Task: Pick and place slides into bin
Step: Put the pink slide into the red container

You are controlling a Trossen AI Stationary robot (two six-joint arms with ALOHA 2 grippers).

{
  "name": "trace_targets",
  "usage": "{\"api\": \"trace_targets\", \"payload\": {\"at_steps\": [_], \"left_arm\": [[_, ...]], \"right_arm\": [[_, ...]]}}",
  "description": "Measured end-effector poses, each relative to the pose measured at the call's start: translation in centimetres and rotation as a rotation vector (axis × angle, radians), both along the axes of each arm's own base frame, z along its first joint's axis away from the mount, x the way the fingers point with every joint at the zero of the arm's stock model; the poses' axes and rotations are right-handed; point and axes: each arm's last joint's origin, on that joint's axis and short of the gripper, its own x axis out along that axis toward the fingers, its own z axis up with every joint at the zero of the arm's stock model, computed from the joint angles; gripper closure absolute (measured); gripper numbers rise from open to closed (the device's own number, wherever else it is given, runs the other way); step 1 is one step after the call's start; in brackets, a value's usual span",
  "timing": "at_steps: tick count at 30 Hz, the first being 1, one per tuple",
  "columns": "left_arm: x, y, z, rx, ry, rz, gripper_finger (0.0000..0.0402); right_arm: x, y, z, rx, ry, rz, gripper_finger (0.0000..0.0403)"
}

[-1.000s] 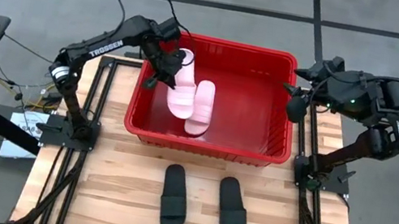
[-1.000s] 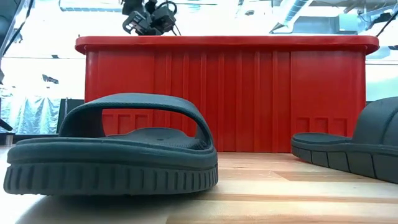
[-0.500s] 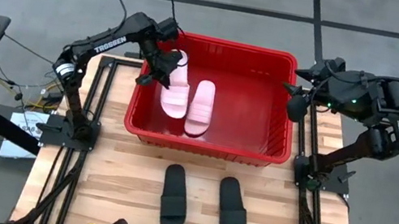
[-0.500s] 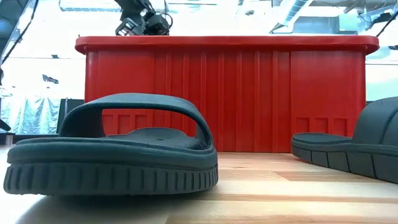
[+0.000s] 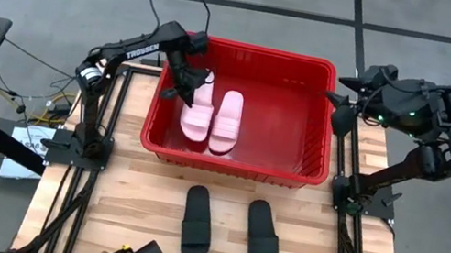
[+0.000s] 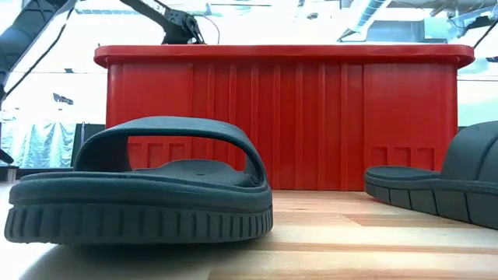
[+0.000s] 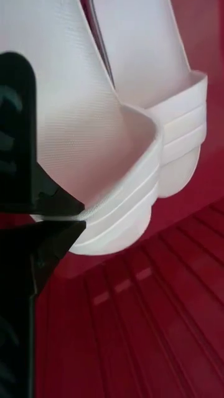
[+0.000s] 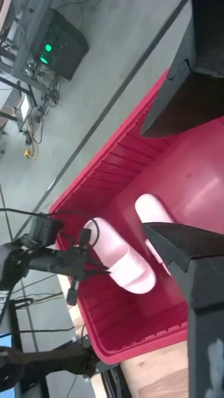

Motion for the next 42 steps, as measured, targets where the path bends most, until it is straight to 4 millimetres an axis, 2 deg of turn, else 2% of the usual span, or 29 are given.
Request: {"api": "trace_targets", "payload": {"at_steps": [7,18,30,42], "left_arm": [[0.6,0.6,-1.6,-0.023,0.031,-0.001,0.0401],[0.9,1.1,-2.4,-0.005,0.078,0.038,0.0401],[1.2,1.0,-2.4,0.013,0.074,0.031,0.0401],[2.0,0.1,-2.5,0.015,0.077,0.000,0.0400]], "right_arm": [[-0.8,-0.1,0.2,0.012,-0.028,-0.009,0.0179],[-1.1,-0.1,0.3,0.012,-0.030,-0.009,0.0179],[-1.2,-0.1,0.2,0.012,-0.027,-0.008,0.0179],[-1.2,-0.1,0.3,0.012,-0.027,-0.008,0.0179]]}}
